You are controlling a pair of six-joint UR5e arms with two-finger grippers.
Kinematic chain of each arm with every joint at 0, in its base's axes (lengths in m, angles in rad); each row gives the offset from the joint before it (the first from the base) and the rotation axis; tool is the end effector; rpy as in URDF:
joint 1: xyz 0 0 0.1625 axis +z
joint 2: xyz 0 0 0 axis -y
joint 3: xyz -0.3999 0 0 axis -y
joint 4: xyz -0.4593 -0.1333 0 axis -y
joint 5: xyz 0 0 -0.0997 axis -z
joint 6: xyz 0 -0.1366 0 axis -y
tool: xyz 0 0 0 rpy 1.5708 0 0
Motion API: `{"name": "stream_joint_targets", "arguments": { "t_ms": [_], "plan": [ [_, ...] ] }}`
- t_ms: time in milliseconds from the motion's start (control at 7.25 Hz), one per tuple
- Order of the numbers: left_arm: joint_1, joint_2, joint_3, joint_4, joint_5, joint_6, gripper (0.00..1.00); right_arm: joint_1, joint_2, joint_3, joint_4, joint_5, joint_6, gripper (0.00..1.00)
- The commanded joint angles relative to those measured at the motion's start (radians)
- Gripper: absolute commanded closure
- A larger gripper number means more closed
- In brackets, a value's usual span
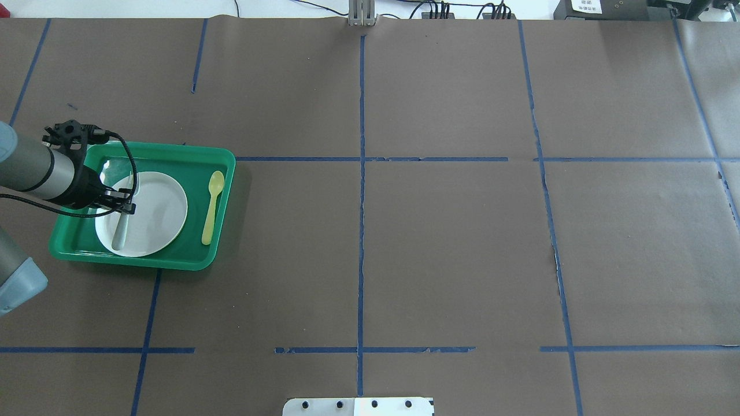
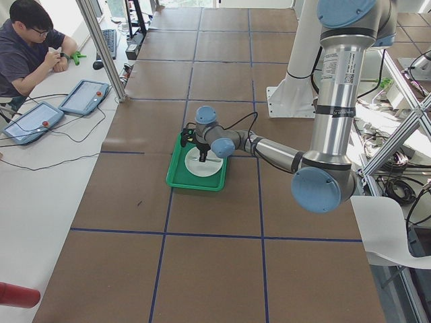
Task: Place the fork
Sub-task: 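Carry the fork off the plate and lower it beside the plate in the tray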
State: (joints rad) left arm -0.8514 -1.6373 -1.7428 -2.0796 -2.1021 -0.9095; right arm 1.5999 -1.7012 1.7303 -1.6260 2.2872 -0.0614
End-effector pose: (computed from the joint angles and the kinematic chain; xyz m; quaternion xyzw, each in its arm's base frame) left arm 0.3643 -0.5131 0.4716 0.0639 0.4239 0.0101 0.9034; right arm 0.0582 -0.5026 0.6512 0.0036 -0.3508 -0.0105 0.9364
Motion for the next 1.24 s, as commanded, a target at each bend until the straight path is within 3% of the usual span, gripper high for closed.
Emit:
{"name": "stream_joint_targets", "arguments": {
  "t_ms": [0,276,414,1103],
  "plan": [
    [-0.066,0.016,0.021,-0.008,-0.021,0.014,1.0,0.0,0.0,0.0,0.0,0.0,0.0,0.0],
    [-0.078,0.016,0.087,-0.029,-0.016,0.017,1.0,0.0,0.0,0.0,0.0,0.0,0.0,0.0],
    [-0.08,0.016,0.124,-0.098,-0.016,0.015,1.0,0.0,0.0,0.0,0.0,0.0,0.0,0.0],
    [-0.08,0.039,0.135,-0.125,-0.013,0.038,1.0,0.0,0.0,-0.001,0.0,0.0,0.002,0.0]
  ]
}}
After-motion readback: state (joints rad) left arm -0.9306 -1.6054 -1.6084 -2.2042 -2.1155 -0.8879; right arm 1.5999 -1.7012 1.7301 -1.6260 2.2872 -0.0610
